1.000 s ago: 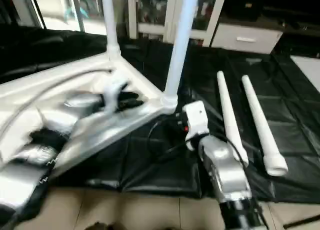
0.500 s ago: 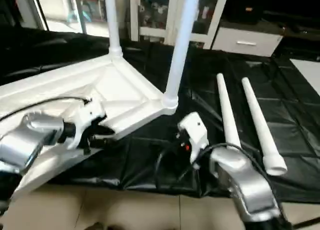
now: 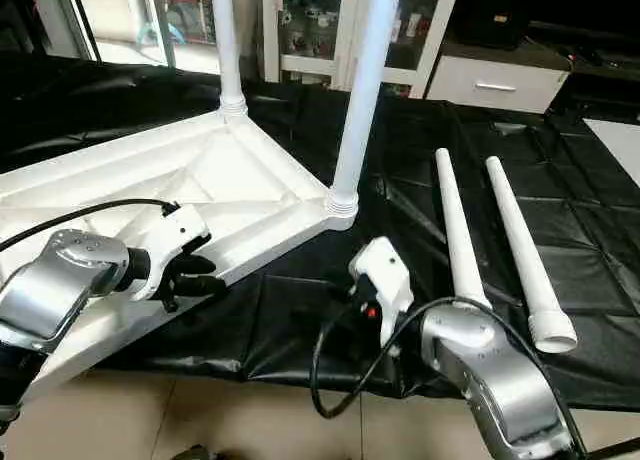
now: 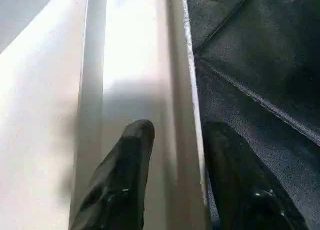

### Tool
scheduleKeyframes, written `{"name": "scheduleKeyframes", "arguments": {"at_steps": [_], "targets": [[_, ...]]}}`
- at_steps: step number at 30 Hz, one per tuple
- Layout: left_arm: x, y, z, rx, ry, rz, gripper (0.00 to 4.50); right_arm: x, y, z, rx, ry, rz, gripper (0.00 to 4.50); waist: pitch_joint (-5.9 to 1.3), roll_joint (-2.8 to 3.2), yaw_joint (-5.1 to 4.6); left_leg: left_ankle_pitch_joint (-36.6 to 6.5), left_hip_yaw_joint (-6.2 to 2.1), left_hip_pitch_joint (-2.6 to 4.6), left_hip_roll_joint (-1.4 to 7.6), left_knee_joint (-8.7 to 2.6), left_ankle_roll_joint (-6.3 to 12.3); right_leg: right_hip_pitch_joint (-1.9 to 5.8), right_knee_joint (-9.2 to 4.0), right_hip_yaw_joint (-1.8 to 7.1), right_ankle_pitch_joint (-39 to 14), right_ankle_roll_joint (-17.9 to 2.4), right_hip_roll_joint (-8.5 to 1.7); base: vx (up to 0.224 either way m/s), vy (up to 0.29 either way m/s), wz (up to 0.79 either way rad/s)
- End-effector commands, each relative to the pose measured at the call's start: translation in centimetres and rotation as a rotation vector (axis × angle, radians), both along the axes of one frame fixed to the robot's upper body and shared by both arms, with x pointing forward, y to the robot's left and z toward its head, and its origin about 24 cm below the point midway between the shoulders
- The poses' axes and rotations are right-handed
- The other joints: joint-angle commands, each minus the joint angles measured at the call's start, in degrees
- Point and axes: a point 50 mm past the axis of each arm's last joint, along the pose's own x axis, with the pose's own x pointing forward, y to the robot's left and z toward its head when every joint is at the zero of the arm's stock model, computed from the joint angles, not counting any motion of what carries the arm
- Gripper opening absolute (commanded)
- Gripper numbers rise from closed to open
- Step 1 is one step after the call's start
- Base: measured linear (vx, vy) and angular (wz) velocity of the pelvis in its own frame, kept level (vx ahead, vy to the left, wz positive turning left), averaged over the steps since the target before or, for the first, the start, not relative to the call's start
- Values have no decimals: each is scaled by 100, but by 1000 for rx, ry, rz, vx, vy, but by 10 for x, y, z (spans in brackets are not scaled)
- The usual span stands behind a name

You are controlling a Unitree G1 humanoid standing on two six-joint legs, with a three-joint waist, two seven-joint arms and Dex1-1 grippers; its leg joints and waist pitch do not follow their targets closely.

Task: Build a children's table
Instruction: Rotate table base

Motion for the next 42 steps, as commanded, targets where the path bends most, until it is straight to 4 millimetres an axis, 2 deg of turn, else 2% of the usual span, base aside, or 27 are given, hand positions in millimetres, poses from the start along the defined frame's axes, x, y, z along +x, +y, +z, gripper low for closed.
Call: {"name": "scheduleKeyframes", "arguments": {"at_steps": [1, 7, 15, 17, 18, 20, 21, 22, 23, 24, 25, 26, 27, 28, 29, 30, 32, 33, 34, 36, 38, 41, 42], "targets": [[2, -4, 4, 7, -8, -16, 158, -3, -1, 3, -9, 0, 23, 407, -363, 114, -12, -1710, -203, 145, 336, -452, -257, 181, -339, 264, -1381, -1001, -309, 0, 0, 0], [0, -9, -3, 9, -6, -36, 111, -2, -2, 1, -24, -4, 5, 407, -361, 97, -17, -1808, -207, 154, 338, -447, -275, 173, -367, 265, -1622, -958, -324, 0, 0, 0], [17, -20, -5, -48, -66, 10, 35, -2, -2, 0, -34, -3, 2, 407, -375, 68, -6, -1745, -208, 140, 326, -426, -229, 183, -374, 259, -1607, -909, -327, 0, 0, 0], [24, -25, -6, -62, -78, 8, 22, -3, -2, -1, -43, -3, 3, 407, -374, 51, -8, -1686, -205, 127, 329, -425, -202, 189, -372, 259, -1585, -910, -332, 0, 0, 0], [30, -30, -6, -72, -89, 2, 11, -3, -2, -2, -47, -3, 2, 407, -377, 50, 4, -1726, -195, 153, 326, -411, -188, 169, -385, 263, -1639, -903, -333, 0, 0, 0], [42, -38, -6, -91, -111, -1, 4, -2, -3, -3, -51, -5, -2, 407, -369, 68, 31, -1836, -209, 161, 323, -413, -202, 167, -421, 259, -1885, -829, -348, 0, 0, 0], [47, -42, -5, -97, -125, -6, 4, -2, -3, -3, -53, -7, -5, 407, -349, 57, 25, -1887, -202, 150, 303, -415, -178, 152, -466, 253, -2006, -783, -332, 0, 0, 0], [52, -46, -4, -108, -135, 1, 4, -1, -3, -3, -55, -9, -11, 407, -378, 50, 53, -1946, -216, 177, 317, -404, -216, 159, -454, 253, -2051, -736, -356, 0, 0, 0], [59, -52, -2, -119, -153, 6, 4, 0, -4, -3, -58, -12, -18, 407, -362, 38, 51, -1928, -212, 159, 307, -405, -193, 155, -484, 252, -2086, -718, -355, 0, 0, 0], [63, -56, -1, -124, -166, 8, 4, 0, -4, -3, -59, -13, -21, 407, -372, 65, 68, -1928, -229, 147, 310, -410, -212, 171, -480, 245, -2054, -695, -359, 0, 0, 0], [70, -65, 2, -134, -190, 8, 4, 1, -4, -3, -63, -15, -28, 407, -373, 80, 66, -1946, -244, 136, 319, -418, -234, 182, -459, 237, -1944, -721, -357, 0, 0, 0], [74, -70, 4, -135, -210, 11, 4, 1, -5, -3, -65, -16, -32, 407, -395, 62, 77, -1959, -248, 151, 331, -409, -250, 185, -438, 235, -1820, -748, -366, 0, 0, 0], [77, -75, 5, -135, -228, 13, 4, 1, -5, -4, -67, -16, -36, 407, -385, 54, 74, -1938, -243, 133, 317, -404, -212, 184, -451, 234, -1779, -755, -355, 0, 0, 0], [79, -78, 6, -133, -238, 14, 4, 1, -5, -4, -68, -15, -39, 407, -413, 50, 99, -1841, -249, 135, 335, -395, -207, 208, -403, 240, -1553, -834, -382, 0, 0, 0], [80, -82, 6, -134, -245, 5, 4, 1, -6, -5, -71, -14, -41, 407, -407, 39, 93, -1753, -247, 109, 335, -397, -179, 221, -391, 242, -1430, -878, -383, 0, 0, 0], [82, -88, 7, -143, -263, 1, 4, 0, -6, -5, -74, -12, -42, 407, -421, 58, 109, -1635, -238, 109, 330, -381, -123, 227, -371, 240, -1248, -941, -381, 0, 0, 0], [83, -104, 7, -190, -260, -12, 4, 0, -6, -7, -79, -8, -45, 407, -452, 36, 151, -1313, -207, 122, 327, -328, 35, 222, -341, 242, -810, -1093, -383, 0, 0, 0], [83, -106, 7, -196, -258, -17, 4, -1, -6, -7, -79, -7, -46, 407, -463, 33, 162, -1172, -199, 119, 324, -308, 84, 226, -311, 243, -593, -1152, -377, 0, 0, 0], [85, -110, 7, -202, -271, -1, 4, -1, -5, -7, -80, -7, -46, 407, -472, 69, 176, -883, -212, 88, 339, -299, 168, 256, -233, 240, -138, -1294, -375, 0, 0, 0], [86, -114, 4, -183, -286, 9, 4, -1, -5, -7, -86, -9, -45, 407, -480, 47, 188, -713, -202, 78, 325, -273, 306, 278, -209, 232, 149, -1395, -378, 0, 0, 0], [87, -114, 4, -175, -295, 20, 4, -2, -4, -8, -88, -10, -45, 407, -463, 37, 185, -798, -202, 70, 330, -280, 378, 297, -237, 228, -48, -1401, -402, 0, 0, 0], [89, -113, 4, -188, -293, 37, 4, -2, -4, -8, -92, -12, -43, 407, -434, 32, 164, -1068, -205, 71, 337, -303, 318, 293, -300, 226, -565, -1350, -411, 0, 0, 0], [89, -112, 5, -194, -291, 41, 45, -2, -4, -8, -94, -12, -43, 407, -429, 39, 158, -1181, -211, 80, 340, -314, 262, 287, -320, 224, -804, -1296, -412, 0, 0, 0]]}}
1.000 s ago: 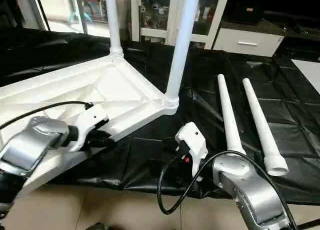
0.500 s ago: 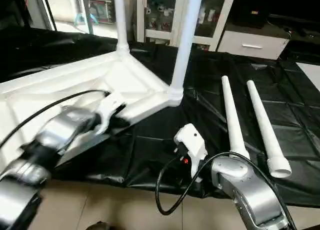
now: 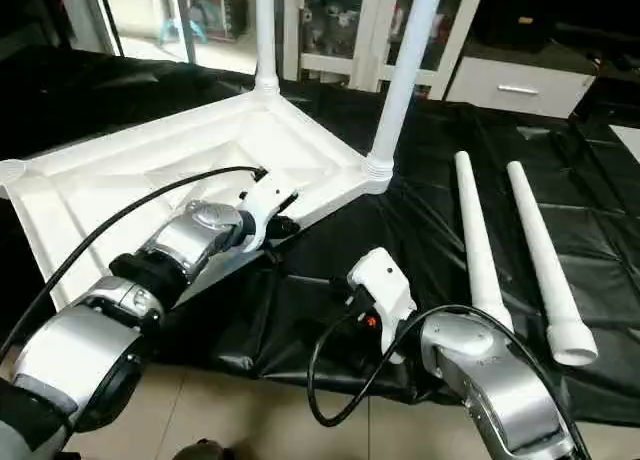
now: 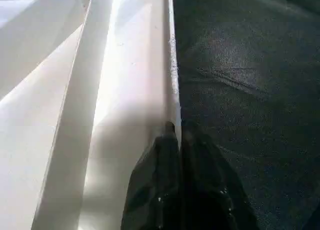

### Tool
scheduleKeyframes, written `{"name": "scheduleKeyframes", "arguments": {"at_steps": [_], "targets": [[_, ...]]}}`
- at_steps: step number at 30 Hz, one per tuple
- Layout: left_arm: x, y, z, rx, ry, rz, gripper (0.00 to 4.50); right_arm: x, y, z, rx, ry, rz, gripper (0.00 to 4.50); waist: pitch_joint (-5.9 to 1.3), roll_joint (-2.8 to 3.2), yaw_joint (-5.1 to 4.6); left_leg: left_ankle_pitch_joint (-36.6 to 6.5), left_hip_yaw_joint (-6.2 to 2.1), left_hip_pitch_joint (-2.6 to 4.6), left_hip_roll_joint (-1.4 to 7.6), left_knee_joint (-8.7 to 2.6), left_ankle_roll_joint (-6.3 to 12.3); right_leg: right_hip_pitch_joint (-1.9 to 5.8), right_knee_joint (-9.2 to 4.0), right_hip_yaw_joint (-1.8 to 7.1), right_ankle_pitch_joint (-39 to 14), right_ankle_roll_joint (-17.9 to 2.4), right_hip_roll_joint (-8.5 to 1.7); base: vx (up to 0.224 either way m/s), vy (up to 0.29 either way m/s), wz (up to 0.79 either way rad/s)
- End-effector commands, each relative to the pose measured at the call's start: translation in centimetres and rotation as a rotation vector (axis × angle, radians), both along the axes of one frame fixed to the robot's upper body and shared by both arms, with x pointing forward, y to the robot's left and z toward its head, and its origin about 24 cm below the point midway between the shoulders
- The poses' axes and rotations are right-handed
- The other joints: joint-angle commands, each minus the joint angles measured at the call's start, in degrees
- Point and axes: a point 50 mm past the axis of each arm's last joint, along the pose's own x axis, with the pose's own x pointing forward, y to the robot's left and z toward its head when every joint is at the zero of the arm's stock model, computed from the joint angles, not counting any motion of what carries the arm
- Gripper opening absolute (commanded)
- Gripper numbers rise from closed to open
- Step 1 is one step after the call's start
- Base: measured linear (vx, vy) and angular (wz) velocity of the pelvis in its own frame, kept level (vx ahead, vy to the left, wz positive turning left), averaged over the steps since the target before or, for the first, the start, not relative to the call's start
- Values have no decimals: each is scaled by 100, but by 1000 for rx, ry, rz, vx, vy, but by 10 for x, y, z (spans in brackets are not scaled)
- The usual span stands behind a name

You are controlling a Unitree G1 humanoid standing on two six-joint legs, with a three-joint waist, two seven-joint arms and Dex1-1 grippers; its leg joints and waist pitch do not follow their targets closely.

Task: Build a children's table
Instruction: Rotate table base

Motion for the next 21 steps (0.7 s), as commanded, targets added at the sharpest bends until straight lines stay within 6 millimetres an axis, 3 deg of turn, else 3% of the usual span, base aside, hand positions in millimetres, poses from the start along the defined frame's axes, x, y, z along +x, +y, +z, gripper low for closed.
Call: {"name": "scheduleKeyframes", "arguments": {"at_steps": [1, 5, 6, 7, 10, 17, 19, 20, 21], "targets": [[9, -11, 26, -88, -107, -23, 45, -1, -3, -1, -13, -7, -5, 407, -428, -3, -10, -1241, -195, 169, 349, -396, 189, 294, -331, 237, -919, -1263, -403, 0, 0, 0], [13, -4, 29, -108, -117, 16, 76, -1, -2, -1, -13, -6, 0, 407, -423, -9, -9, -1299, -197, 184, 361, -404, 158, 274, -327, 236, -878, -1292, -397, 0, 0, 0], [14, -1, 31, -119, -116, 24, 76, -1, -1, -1, -12, -6, 4, 407, -426, -64, -7, -1286, -198, 174, 358, -399, 159, 286, -316, 231, -876, -1282, -404, 0, 0, 0], [14, 0, 31, -123, -115, 27, 93, -1, 0, -1, -12, -6, 5, 407, -415, -38, -7, -1262, -200, 166, 354, -405, 165, 282, -312, 231, -882, -1277, -406, 0, 0, 0], [16, 7, 36, -165, -91, 24, 113, 0, 2, -1, -10, -7, 17, 407, -411, -55, -21, -1244, -195, 152, 339, -401, 170, 291, -314, 234, -968, -1245, -420, 0, 0, 0], [12, 31, 41, -145, -73, -17, 178, 1, 4, -1, -5, -9, 23, 407, -406, -15, -36, -1309, -188, 186, 361, -414, 113, 253, -302, 240, -987, -1289, -399, 0, 0, 0], [2, 61, 44, -96, -43, -75, 192, 0, 5, 0, 0, -8, 30, 407, -404, 10, -30, -1396, -195, 193, 374, -430, 35, 250, -300, 242, -1090, -1274, -408, 0, 0, 0], [2, 61, 44, -96, -43, -75, 202, 0, 5, 0, 0, -8, 30, 407, -386, 37, -89, -1490, -202, 164, 384, -472, -79, 232, -279, 244, -1152, -1234, -374, 0, 0, 0], [2, 61, 44, -96, -43, -75, 202, 0, 5, 0, 0, -8, 30, 407, -397, 49, -87, -1579, -192, 206, 370, -459, -117, 206, -291, 243, -1189, -1218, -363, 0, 0, 0]]}}
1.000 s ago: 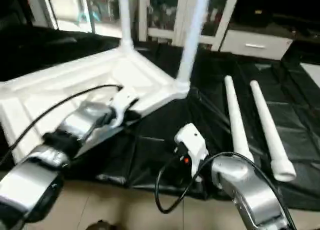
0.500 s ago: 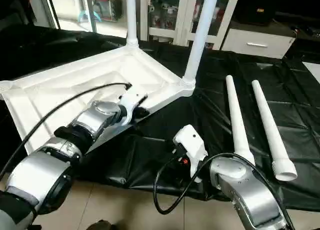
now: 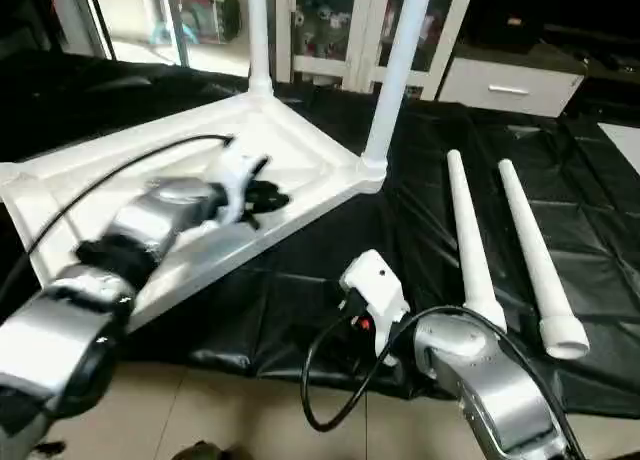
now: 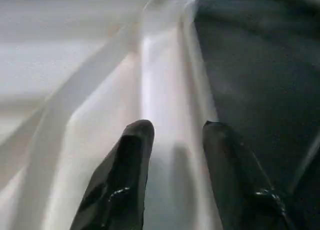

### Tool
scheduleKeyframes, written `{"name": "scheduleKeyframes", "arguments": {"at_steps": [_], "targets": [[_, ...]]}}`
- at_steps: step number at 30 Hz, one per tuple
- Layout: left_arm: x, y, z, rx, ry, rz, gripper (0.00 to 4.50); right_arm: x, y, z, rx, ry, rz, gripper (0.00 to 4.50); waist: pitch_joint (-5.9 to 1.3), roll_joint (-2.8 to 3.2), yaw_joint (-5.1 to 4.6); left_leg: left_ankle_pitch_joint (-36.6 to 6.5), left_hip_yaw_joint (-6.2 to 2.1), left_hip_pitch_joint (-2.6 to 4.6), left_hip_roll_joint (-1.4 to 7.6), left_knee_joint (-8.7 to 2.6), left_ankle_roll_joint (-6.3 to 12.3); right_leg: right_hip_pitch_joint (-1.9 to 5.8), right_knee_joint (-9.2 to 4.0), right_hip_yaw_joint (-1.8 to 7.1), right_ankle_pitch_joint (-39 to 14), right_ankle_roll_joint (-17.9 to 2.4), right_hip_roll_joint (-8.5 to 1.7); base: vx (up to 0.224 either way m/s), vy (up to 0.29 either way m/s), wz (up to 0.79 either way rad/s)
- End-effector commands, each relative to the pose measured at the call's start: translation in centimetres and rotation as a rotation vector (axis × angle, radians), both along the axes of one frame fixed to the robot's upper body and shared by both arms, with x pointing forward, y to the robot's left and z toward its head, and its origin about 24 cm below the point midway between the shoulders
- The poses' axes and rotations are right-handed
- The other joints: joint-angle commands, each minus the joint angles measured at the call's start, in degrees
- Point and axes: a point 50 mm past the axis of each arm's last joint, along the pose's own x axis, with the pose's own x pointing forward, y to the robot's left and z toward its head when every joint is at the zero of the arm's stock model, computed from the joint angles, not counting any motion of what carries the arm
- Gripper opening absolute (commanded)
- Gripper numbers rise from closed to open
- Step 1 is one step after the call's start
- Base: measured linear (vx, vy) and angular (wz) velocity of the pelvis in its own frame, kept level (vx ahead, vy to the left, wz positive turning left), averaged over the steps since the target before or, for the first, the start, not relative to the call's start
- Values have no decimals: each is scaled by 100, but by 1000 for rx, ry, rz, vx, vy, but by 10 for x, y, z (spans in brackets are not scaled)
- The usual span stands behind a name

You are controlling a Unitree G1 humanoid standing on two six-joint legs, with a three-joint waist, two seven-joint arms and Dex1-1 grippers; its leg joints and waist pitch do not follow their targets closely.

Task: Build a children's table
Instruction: Rotate table base

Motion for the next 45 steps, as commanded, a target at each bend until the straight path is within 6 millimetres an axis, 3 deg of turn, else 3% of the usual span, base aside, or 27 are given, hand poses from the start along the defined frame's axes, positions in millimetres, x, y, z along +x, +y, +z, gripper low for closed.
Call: {"name": "scheduleKeyframes", "arguments": {"at_steps": [1, 2, 3, 5, 7, 8, 9, 10, 12, 13, 15, 16, 18, 21, 29, 40, 43, 45], "targets": [[-8, 1, 7, 22, 13, -89, 221, 1, -1, 1, -1, -2, 4, 407, -406, 56, 4, -1605, -219, 189, 386, -485, -182, 246, -304, 256, -1164, -1224, -413, 0, 0, 0], [-30, 20, 7, 75, 86, -202, 228, -1, 0, 1, 3, 2, 12, 407, -383, 64, -6, -1620, -199, 183, 383, -503, -189, 226, -324, 265, -1225, -1216, -399, 0, 0, 0], [-41, 26, 6, 105, 122, -245, 228, -2, 1, 1, 4, 4, 16, 407, -377, 105, -32, -1700, -212, 184, 412, -535, -285, 206, -292, 275, -1262, -1188, -391, 0, 0, 0], [-50, 30, 3, 128, 152, -275, 247, -2, 1, 1, 3, 5, 19, 407, -350, 136, -79, -1918, -179, 213, 361, -527, -388, 150, -304, 270, -1351, -1166, -324, 0, 0, 0], [-57, 33, 0, 144, 180, -290, 258, -3, 2, 1, 2, 7, 23, 407, -328, 147, -66, -2256, -174, 267, 365, -532, -476, 106, -361, 287, -1715, -1113, -335, 0, 0, 0], [-69, 37, -7, 171, 219, -286, 271, -5, 2, 1, -7, 6, 33, 407, -330, 186, -40, -2403, -187, 296, 378, -534, -556, 96, -361, 299, -1818, -1081, -351, 0, 0, 0], [-73, 38, -8, 181, 230, -283, 271, -6, 2, 3, -9, 5, 37, 407, -315, 145, -57, -2399, -194, 255, 373, -548, -540, 119, -370, 299, -1872, -1053, -346, 0, 0, 0], [-73, 38, -8, 181, 230, -283, 287, -6, 2, 3, -9, 5, 37, 407, -324, 151, -51, -2379, -209, 237, 370, -550, -546, 143, -352, 296, -1898, -1025, -355, 0, 0, 0], [-76, 38, -8, 186, 235, -281, 299, -6, 2, 4, -10, 5, 39, 407, -321, 159, -53, -2390, -208, 250, 349, -540, -535, 119, -387, 299, -2083, -934, -349, 0, 0, 0], [-78, 37, -10, 199, 239, -255, 308, -6, 2, 6, -7, 3, 54, 407, -312, 102, -67, -2391, -210, 226, 341, -547, -514, 131, -405, 293, -2175, -891, -346, 0, 0, 0], [-79, 38, -13, 213, 243, -236, 308, -7, 2, 7, -5, 4, 64, 407, -310, 123, -83, -2370, -223, 218, 346, -543, -500, 135, -397, 296, -2235, -868, -360, 0, 0, 0], [-81, 40, -17, 247, 249, -209, 308, -8, 3, 7, -2, 11, 83, 407, -317, 74, -100, -2342, -220, 211, 343, -539, -475, 139, -409, 294, -2312, -833, -361, 0, 0, 0], [-82, 41, -18, 261, 248, -198, 308, -8, 4, 7, -2, 13, 91, 407, -315, 96, -95, -2252, -221, 208, 339, -531, -430, 130, -418, 298, -2343, -788, -359, 0, 0, 0], [-80, 43, -18, 275, 236, -150, 308, -10, 4, 7, 2, 17, 110, 407, -330, 80, -91, -2163, -216, 212, 337, -521, -403, 129, -400, 296, -2253, -796, -348, 0, 0, 0], [-80, 45, -13, 246, 218, -81, 239, -10, 1, 6, -6, 17, 104, 407, -354, 89, -83, -1851, -197, 191, 327, -503, -336, 165, -348, 292, -1722, -950, -329, 0, 0, 0], [-81, 36, -18, 218, 215, -82, 142, -11, 0, 2, -13, 22, 100, 407, -349, 104, -74, -1964, -200, 201, 326, -499, -345, 165, -371, 289, -1833, -940, -332, 0, 0, 0], [-79, 34, -20, 207, 212, -69, 119, -11, 1, 1, -12, 18, 96, 407, -349, 149, -75, -2029, -207, 206, 320, -499, -364, 160, -375, 286, -1837, -933, -323, 0, 0, 0], [-78, 34, -21, 204, 209, -61, 114, -12, 2, 1, -12, 18, 94, 407, -349, 133, -77, -2078, -207, 208, 319, -498, -360, 160, -384, 285, -1877, -927, -321, 0, 0, 0]]}}
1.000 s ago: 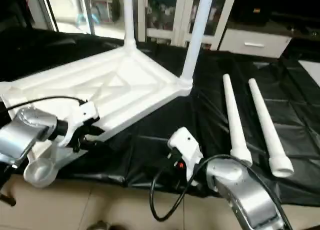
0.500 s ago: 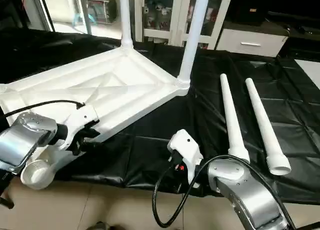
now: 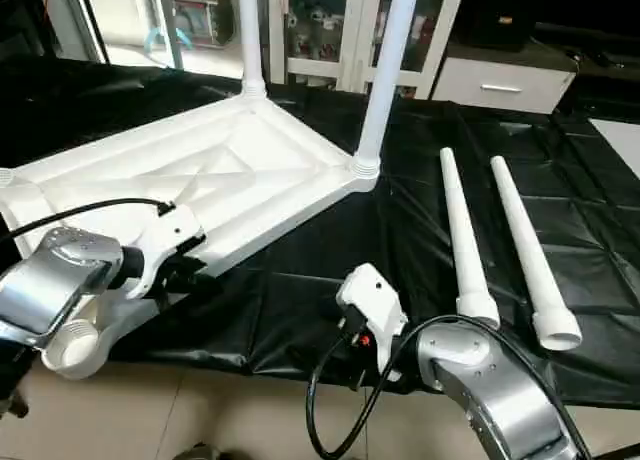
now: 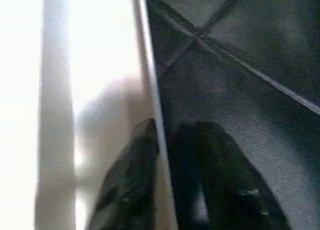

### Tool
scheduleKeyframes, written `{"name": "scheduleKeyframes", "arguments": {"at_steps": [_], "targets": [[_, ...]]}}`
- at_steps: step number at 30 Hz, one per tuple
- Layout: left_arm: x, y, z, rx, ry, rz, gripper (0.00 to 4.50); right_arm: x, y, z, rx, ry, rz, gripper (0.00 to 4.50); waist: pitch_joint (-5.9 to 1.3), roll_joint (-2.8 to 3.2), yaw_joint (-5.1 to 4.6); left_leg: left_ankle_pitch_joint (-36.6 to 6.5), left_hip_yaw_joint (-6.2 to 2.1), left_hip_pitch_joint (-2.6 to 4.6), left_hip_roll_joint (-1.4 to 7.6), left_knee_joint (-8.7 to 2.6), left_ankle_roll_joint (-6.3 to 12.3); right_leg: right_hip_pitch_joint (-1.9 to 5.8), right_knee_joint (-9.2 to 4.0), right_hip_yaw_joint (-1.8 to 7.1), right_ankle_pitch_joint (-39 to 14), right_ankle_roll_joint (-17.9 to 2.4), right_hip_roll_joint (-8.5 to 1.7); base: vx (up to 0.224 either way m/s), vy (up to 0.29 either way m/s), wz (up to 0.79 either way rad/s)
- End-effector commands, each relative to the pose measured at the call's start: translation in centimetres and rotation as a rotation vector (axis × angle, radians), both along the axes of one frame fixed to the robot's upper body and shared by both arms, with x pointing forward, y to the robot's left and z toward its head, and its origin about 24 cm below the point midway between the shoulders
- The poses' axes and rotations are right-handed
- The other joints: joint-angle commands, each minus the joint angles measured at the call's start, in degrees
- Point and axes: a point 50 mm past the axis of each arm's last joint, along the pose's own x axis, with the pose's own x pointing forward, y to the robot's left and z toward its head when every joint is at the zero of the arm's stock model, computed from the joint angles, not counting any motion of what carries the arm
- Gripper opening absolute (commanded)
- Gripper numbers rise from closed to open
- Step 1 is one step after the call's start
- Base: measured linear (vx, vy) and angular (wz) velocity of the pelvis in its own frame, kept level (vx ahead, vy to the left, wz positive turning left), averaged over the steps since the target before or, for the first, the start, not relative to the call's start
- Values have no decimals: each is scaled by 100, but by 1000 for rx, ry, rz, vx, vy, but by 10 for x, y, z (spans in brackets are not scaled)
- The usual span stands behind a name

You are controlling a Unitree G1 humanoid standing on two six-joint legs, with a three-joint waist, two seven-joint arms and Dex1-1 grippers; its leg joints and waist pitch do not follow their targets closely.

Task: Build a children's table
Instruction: Rotate table base

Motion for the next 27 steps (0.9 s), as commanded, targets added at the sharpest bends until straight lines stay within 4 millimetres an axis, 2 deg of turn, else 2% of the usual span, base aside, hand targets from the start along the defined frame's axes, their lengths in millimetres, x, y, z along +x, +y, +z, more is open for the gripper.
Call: {"name": "scheduleKeyframes", "arguments": {"at_steps": [1, 2, 5, 7, 8, 9, 11, 12, 13, 14, 17, 18, 19, 20, 22, 23, 24, 27], "targets": [[2, -3, -1, -13, -6, 4, 101, 0, 1, 1, -3, -15, -1, 407, -366, 119, -12, -2094, -217, 185, 322, -495, -363, 143, -414, 263, -1852, -956, -327, 0, 0, 0], [4, -3, -2, -14, -12, 12, 77, -2, 1, 0, -2, -14, -3, 407, -370, 122, -13, -2123, -219, 181, 324, -497, -380, 145, -414, 262, -1822, -955, -321, 0, 0, 0], [7, -4, -2, -13, -17, 18, 66, -3, 0, 0, -4, -13, -5, 407, -374, 112, -14, -2148, -221, 178, 321, -499, -377, 151, -417, 259, -1758, -956, -315, 0, 0, 0], [11, -7, -2, -13, -24, 23, 37, -3, -1, -1, -7, -13, -12, 407, -381, 131, -15, -2117, -225, 174, 318, -496, -373, 162, -408, 257, -1662, -976, -316, 0, 0, 0], [13, -8, -2, -14, -27, 25, 31, -3, -2, -1, -8, -14, -14, 407, -383, 124, -16, -2091, -221, 174, 316, -492, -362, 164, -409, 256, -1620, -994, -317, 0, 0, 0], [16, -10, -2, -18, -30, 29, 32, -3, -2, -1, -8, -14, -16, 407, -385, 144, -14, -2078, -223, 167, 314, -490, -362, 171, -403, 258, -1598, -1001, -320, 0, 0, 0], [20, -12, -2, -23, -32, 34, 19, -3, -2, -1, -9, -14, -18, 407, -383, 124, -16, -2077, -216, 169, 309, -485, -336, 170, -415, 258, -1651, -993, -321, 0, 0, 0], [23, -16, -3, -25, -33, 35, 8, -4, -2, -1, -10, -15, -19, 407, -384, 133, -6, -2098, -213, 186, 311, -475, -325, 158, -430, 261, -1691, -991, -326, 0, 0, 0], [27, -20, -4, -27, -35, 34, 8, -4, -2, -1, -11, -15, -19, 407, -377, 130, -2, -2098, -204, 179, 297, -472, -296, 156, -451, 261, -1807, -959, -322, 0, 0, 0], [32, -25, -4, -34, -41, 38, 8, -4, -2, -1, -12, -15, -20, 407, -373, 140, 15, -2167, -197, 212, 302, -462, -298, 125, -475, 263, -1927, -941, -322, 0, 0, 0], [46, -44, -5, -58, -61, 39, 8, -4, -3, -2, -21, -18, -24, 407, -369, 142, 53, -2276, -212, 220, 301, -462, -308, 128, -523, 257, -2224, -854, -343, 0, 0, 0], [49, -50, -4, -73, -64, 40, 8, -4, -3, -2, -23, -19, -25, 407, -379, 159, 75, -2279, -227, 212, 302, -460, -327, 144, -517, 249, -2255, -811, -352, 0, 0, 0], [55, -60, -4, -90, -71, 41, 8, -4, -4, -2, -25, -19, -28, 407, -378, 138, 79, -2272, -238, 194, 310, -470, -313, 164, -529, 242, -2269, -783, -365, 0, 0, 0], [55, -61, -4, -91, -71, 41, 8, -4, -4, -2, -25, -20, -28, 407, -383, 130, 99, -2257, -234, 198, 305, -464, -295, 157, -538, 239, -2290, -758, -366, 0, 0, 0], [63, -79, -3, -116, -91, 46, 8, -4, -5, -2, -30, -21, -32, 407, -378, 133, 92, -2194, -233, 169, 303, -468, -250, 170, -547, 236, -2241, -767, -364, 0, 0, 0], [63, -80, -3, -117, -93, 47, 8, -4, -5, -2, -30, -22, -32, 407, -389, 141, 108, -2210, -229, 196, 303, -451, -243, 155, -553, 234, -2247, -766, -366, 0, 0, 0], [66, -87, -2, -121, -106, 48, 8, -4, -5, -2, -31, -22, -34, 407, -399, 122, 119, -2166, -231, 198, 311, -445, -220, 167, -539, 239, -2163, -809, -378, 0, 0, 0], [73, -111, 3, -175, -156, 80, 8, -4, -6, -1, -35, -23, -36, 407, -413, 115, 138, -1938, -216, 164, 308, -428, -115, 188, -530, 236, -1913, -875, -370, 0, 0, 0]]}}
